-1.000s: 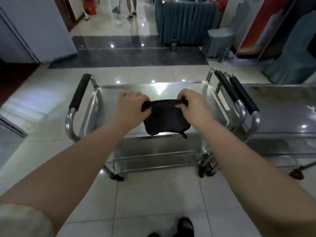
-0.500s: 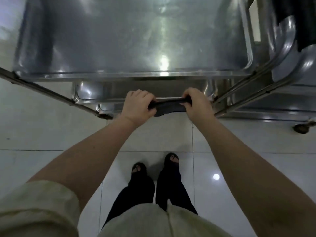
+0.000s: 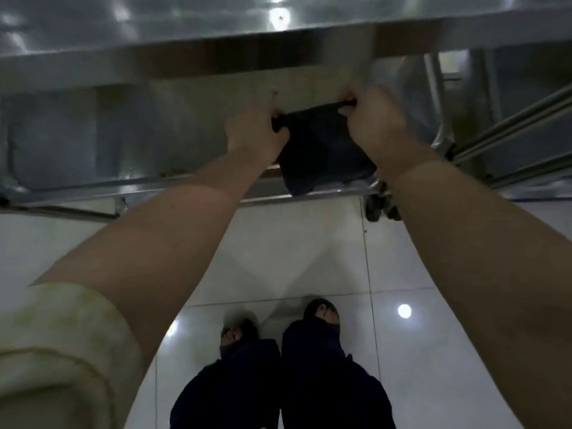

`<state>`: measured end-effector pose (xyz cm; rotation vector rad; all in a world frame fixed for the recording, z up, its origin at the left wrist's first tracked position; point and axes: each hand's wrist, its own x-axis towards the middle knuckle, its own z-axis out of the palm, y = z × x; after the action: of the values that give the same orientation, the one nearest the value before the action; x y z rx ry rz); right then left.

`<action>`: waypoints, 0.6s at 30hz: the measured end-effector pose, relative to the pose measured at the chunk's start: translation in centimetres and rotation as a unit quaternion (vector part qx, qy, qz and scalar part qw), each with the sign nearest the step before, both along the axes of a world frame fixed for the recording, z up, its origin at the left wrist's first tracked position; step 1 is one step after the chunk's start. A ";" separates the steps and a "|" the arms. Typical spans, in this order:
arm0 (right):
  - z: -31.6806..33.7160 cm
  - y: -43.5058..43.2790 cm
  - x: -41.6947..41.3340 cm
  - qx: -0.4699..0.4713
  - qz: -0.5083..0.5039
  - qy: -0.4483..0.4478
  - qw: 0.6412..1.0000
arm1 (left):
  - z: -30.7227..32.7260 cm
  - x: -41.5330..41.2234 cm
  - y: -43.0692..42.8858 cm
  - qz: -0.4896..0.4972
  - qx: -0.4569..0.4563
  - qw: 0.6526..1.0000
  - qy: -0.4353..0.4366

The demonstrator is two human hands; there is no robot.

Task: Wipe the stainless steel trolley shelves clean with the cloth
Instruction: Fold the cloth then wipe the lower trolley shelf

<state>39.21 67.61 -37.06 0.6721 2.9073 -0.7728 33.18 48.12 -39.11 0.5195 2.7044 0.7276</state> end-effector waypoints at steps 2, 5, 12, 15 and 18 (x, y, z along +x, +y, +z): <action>-2.5 0.2 -1.9 0.056 -0.009 0.002 0.998 | -2.4 -2.7 0.4 0.016 0.001 0.998 0.067; -4.7 -1.6 -0.9 0.087 0.051 0.074 0.992 | -4.2 -4.9 -1.0 0.035 0.036 0.987 0.154; -8.4 -5.1 2.2 0.127 0.171 -0.068 0.975 | -6.3 -9.5 -4.1 -0.120 -0.177 0.956 0.199; -9.1 -2.8 2.1 0.163 0.165 -0.047 0.972 | -7.0 -10.0 -4.4 -0.098 -0.174 0.963 0.179; -8.7 3.0 2.4 0.143 0.079 -0.076 0.984 | -7.2 -9.9 -5.0 -0.081 -0.194 0.966 0.148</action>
<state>41.65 70.65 -45.79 0.4856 2.9101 -0.2768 23.26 43.10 -46.34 0.7867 2.9216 0.0713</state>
